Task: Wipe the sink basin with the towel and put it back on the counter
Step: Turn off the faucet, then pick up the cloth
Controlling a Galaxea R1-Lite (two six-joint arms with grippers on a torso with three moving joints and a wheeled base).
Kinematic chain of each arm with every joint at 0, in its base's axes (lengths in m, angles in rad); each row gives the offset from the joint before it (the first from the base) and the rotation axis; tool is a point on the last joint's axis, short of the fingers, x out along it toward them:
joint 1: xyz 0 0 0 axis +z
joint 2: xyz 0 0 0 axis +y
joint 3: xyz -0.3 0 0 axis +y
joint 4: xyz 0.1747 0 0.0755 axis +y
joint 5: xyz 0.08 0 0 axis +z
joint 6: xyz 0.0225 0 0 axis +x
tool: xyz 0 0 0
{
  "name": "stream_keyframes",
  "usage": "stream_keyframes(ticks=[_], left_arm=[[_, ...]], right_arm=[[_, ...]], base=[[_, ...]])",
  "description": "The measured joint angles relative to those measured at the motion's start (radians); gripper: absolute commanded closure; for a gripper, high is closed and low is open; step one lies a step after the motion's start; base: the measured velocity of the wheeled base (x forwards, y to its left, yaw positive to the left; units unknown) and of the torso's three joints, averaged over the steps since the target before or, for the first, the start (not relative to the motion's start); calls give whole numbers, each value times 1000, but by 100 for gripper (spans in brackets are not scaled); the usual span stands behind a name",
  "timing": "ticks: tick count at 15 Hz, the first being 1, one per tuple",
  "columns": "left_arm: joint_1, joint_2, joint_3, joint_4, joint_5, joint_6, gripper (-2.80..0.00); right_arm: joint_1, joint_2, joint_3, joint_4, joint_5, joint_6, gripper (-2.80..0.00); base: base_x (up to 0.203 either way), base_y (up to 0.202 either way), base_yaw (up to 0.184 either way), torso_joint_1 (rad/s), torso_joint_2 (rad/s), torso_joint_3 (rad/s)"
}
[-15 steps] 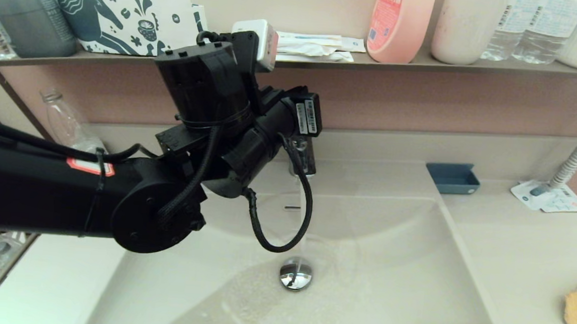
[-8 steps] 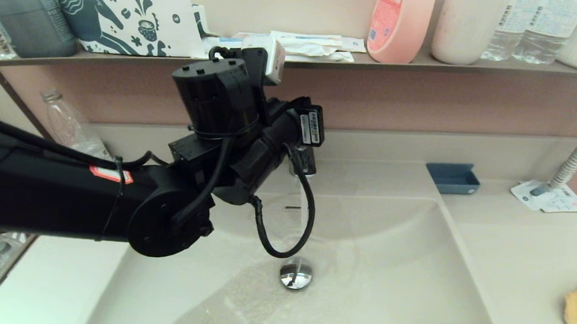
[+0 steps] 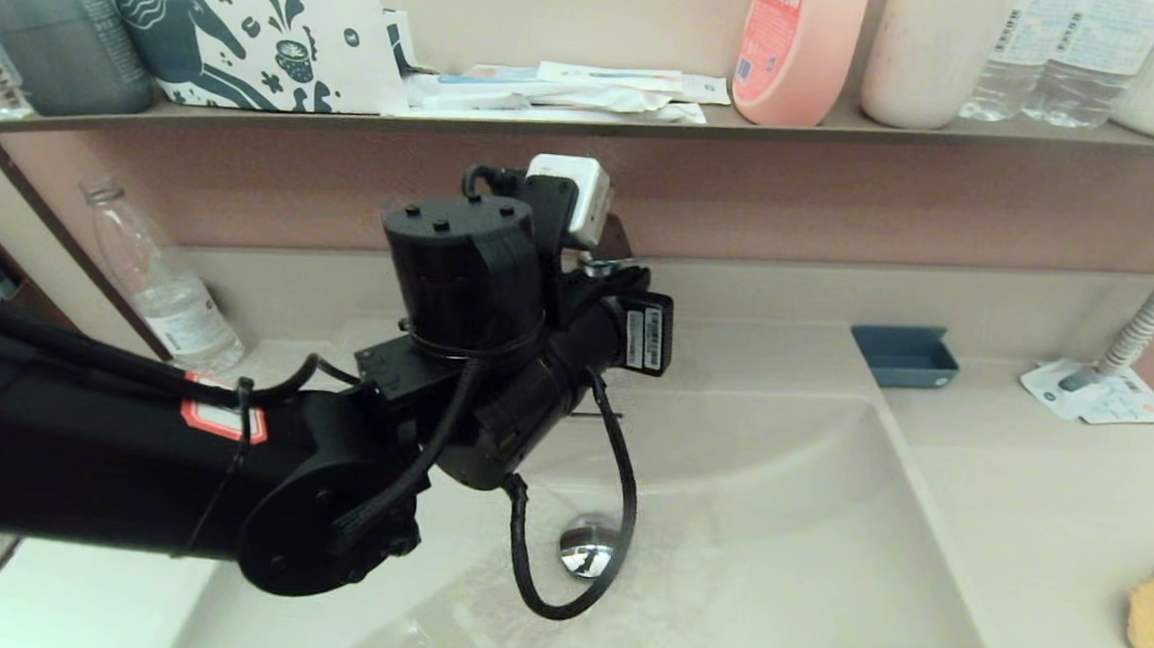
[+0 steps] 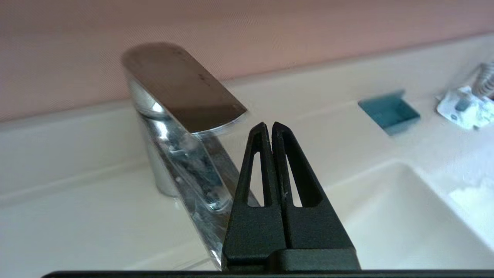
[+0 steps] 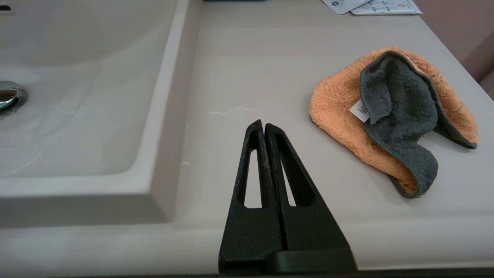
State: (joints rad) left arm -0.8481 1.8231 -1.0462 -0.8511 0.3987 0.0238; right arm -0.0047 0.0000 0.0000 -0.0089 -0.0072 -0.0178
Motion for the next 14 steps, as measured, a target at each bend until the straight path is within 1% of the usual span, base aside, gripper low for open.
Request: stream_keyframes(ticks=[4, 6, 7, 10, 14], left_arm=[[20, -80, 22, 1, -1, 18, 0], [44, -148, 90, -2, -5, 17, 0], [62, -190, 142, -4, -6, 16, 0], [145, -322, 298, -7, -23, 14, 0], [298, -493, 480, -9, -57, 15, 0]], right_arm=[[1, 0, 0, 0, 0, 0, 0], [0, 0, 0, 0, 0, 0, 0], [0, 0, 0, 0, 0, 0, 0], [0, 0, 0, 0, 0, 0, 0], [0, 0, 0, 0, 0, 0, 0]], base=[[0, 0, 0, 0, 0, 0], [0, 0, 0, 0, 0, 0], [0, 0, 0, 0, 0, 0], [0, 0, 0, 0, 0, 0], [0, 0, 0, 0, 0, 0]])
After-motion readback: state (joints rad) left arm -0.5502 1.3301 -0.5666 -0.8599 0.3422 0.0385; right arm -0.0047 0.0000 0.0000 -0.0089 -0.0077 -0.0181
